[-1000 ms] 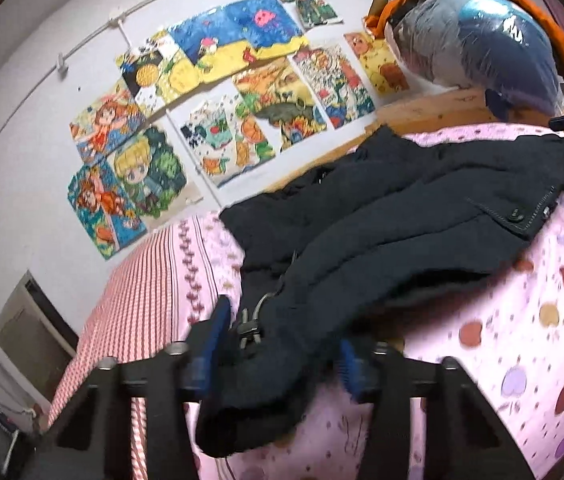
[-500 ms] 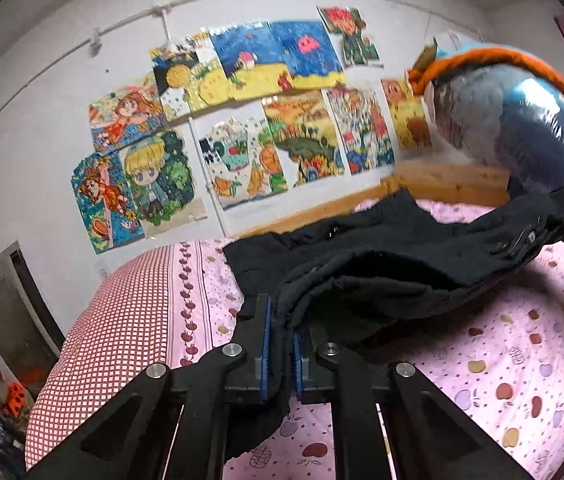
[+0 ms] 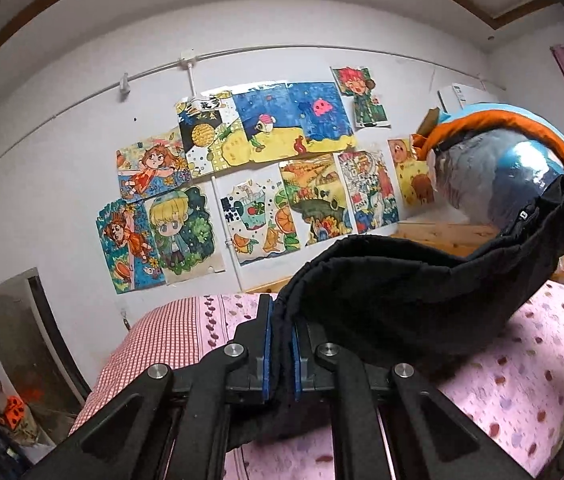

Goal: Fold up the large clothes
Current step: 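Lift the held jacket edge with both tools and fold it over the body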

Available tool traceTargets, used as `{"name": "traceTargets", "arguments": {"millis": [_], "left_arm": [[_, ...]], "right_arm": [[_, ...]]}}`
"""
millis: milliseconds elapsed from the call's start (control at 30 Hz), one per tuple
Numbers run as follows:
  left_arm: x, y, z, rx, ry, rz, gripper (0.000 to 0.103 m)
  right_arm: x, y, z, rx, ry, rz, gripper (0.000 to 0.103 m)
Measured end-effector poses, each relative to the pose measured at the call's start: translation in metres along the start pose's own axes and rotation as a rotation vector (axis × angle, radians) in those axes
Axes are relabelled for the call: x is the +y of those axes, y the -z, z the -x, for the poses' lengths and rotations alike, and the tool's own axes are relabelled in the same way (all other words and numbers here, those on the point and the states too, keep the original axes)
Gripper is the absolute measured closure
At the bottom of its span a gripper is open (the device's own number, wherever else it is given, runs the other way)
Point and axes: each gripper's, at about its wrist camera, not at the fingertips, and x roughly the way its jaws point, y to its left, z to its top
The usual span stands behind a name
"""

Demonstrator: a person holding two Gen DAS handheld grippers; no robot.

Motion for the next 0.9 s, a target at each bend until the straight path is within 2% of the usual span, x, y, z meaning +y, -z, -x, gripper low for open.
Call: {"name": "traceTargets", "arguments": {"millis": [167, 400, 633, 900], "left_arm": [[0.005, -0.013, -0.055, 0.015, -0.012, 0.011, 0.095], [0.006, -0.038, -0.138, 0.076, -0.036, 0.015, 0.095], [0.001, -0.036, -0.224, 0.134, -0.075, -0.021, 0.095], [-0.003, -0.005, -0.313, 0.228, -0.102, -0.010, 0.095]], "right_arm": [[-0.003, -0.018, -0.051, 0.017, 0.004, 0.065, 0.095], [-0.017, -0.050, -0.155, 0.124, -0.001, 0.058, 0.095], [-0.006, -0.040, -0.250, 0.188, 0.026, 0.123, 0.095], [0.016, -0.013, -0.331, 0.241, 0.053, 0.165, 0.095]]}}
